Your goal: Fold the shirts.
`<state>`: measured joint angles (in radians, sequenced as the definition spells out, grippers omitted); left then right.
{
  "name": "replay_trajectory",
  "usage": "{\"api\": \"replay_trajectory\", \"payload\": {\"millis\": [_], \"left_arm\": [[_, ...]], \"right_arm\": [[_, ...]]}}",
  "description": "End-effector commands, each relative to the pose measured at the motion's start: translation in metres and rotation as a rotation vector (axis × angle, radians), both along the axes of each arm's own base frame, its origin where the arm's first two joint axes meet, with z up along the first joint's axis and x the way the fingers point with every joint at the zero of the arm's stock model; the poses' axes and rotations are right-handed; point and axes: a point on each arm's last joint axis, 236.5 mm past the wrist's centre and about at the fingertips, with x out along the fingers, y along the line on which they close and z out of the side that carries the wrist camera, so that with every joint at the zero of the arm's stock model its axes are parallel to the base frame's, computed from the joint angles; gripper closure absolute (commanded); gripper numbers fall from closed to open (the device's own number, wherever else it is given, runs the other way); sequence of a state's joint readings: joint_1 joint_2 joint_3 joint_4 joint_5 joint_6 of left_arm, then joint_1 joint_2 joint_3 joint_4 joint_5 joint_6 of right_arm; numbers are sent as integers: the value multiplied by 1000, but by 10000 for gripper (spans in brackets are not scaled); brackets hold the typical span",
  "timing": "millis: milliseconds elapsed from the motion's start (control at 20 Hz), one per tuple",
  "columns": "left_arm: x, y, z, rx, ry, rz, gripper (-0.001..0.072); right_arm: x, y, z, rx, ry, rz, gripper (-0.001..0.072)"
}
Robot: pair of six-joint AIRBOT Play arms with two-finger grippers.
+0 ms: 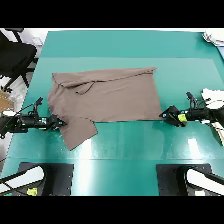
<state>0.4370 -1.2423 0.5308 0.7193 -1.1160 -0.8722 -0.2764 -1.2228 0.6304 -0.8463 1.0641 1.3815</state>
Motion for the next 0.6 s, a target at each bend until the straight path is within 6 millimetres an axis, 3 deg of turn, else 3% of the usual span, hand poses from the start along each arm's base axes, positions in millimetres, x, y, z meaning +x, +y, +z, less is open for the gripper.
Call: {"api": "replay_trajectory", "payload": {"millis": [0, 250, 350, 450, 500, 550], "left_arm": [[3, -4, 5, -24, -14, 6, 685], [5, -7, 9, -47, -23, 9, 685], [6, -7, 9, -47, -24, 11, 685], [5, -9, 10, -54, -22, 7, 685], [6, -9, 13, -57, -29, 8, 686], [9, -11, 20, -65, -52, 9, 687]], "right_arm": [[6, 3, -11, 1, -23, -64, 206], [20, 15, -10, -14, -82, -61, 216], [19, 20, -10, -16, -84, -42, 358], [20, 23, -10, -22, -91, -34, 618], [21, 24, -9, -24, -97, -31, 691], [23, 23, -6, -29, -113, -34, 691]]}}
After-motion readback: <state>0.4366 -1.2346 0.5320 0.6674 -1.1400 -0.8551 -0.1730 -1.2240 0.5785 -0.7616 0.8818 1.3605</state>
